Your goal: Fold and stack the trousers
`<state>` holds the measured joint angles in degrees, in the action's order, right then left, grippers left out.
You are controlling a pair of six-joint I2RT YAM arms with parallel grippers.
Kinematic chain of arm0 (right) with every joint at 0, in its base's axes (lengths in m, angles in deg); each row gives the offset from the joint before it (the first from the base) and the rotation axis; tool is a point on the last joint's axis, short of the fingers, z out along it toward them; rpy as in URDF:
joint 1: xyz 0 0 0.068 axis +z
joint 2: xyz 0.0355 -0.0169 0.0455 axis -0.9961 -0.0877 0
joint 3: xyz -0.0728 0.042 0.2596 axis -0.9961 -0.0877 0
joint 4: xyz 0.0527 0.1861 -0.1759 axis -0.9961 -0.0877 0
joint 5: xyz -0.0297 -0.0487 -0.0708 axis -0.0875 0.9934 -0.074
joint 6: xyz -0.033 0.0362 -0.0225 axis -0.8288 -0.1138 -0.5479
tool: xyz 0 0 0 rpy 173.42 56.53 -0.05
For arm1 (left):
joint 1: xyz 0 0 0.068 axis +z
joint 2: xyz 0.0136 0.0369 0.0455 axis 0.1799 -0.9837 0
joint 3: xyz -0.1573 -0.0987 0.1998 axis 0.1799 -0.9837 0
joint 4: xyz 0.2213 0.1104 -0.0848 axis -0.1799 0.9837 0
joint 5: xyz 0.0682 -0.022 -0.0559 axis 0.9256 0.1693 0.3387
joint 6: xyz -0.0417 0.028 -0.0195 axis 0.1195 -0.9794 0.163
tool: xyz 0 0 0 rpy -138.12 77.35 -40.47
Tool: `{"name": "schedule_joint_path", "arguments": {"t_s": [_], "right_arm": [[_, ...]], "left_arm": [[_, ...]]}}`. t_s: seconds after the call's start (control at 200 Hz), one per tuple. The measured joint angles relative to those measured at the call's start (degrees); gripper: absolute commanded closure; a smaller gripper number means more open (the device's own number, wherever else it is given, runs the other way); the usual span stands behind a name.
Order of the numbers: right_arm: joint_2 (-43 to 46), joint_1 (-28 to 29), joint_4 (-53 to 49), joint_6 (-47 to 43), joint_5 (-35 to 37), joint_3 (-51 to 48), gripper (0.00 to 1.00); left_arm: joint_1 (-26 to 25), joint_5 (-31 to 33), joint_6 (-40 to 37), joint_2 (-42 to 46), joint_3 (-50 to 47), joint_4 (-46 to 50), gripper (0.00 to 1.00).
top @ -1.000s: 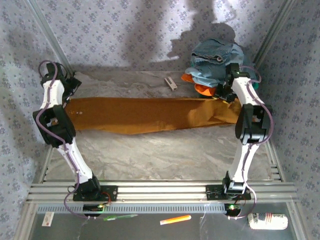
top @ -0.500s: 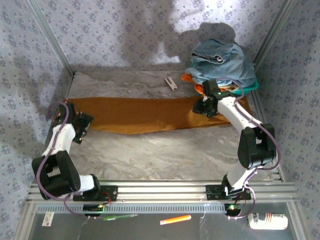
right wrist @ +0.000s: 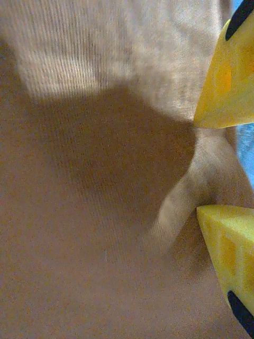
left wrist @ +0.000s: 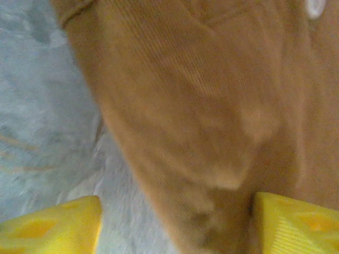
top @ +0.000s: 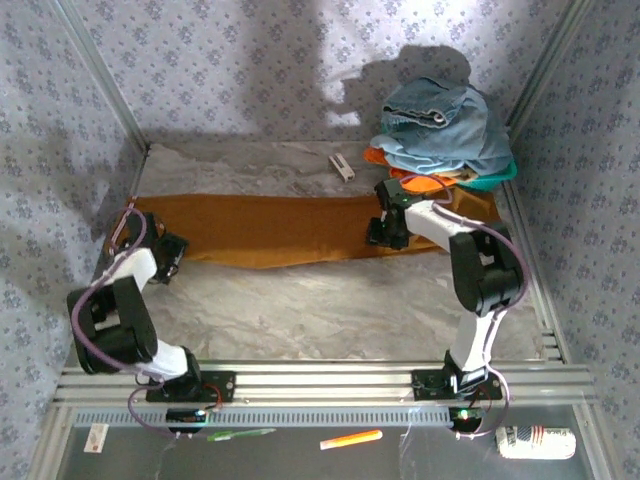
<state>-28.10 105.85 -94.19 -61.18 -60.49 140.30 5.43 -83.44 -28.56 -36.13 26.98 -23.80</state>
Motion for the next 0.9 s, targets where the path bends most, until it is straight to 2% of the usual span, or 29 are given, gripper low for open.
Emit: {"name": "schedule_joint_path", "arguments": {"t_s": [0.135,0.305,0.6,0.805,0.899], "right_arm": [[-1.64,-0.17,-0.17,0.00,0.46,1.66,0.58],[-1.29,-0.28,1.07,-0.20,0.66,0.20,0.60],[4.66,-0.39,4.22,-0.63,0.42,-8.02,0.62],[9.68,-1.33,2.03,-0.61,0.37,-13.38,0.63],[12.61,-1.64,0.13,-0.59,-0.09,-16.55,0.62]], "left_arm": [[0.17,-0.61,-0.15,-5.07,3.39,-1.77,0.69],[1.38,-1.99,-1.38,-5.92,5.16,-3.41,1.00],[1.46,-1.79,-1.79,-2.93,4.85,-2.80,1.00],[1.62,1.07,-1.81,11.78,1.20,4.59,1.00],[3.78,1.55,-1.79,19.52,-0.39,8.31,1.00]]}}
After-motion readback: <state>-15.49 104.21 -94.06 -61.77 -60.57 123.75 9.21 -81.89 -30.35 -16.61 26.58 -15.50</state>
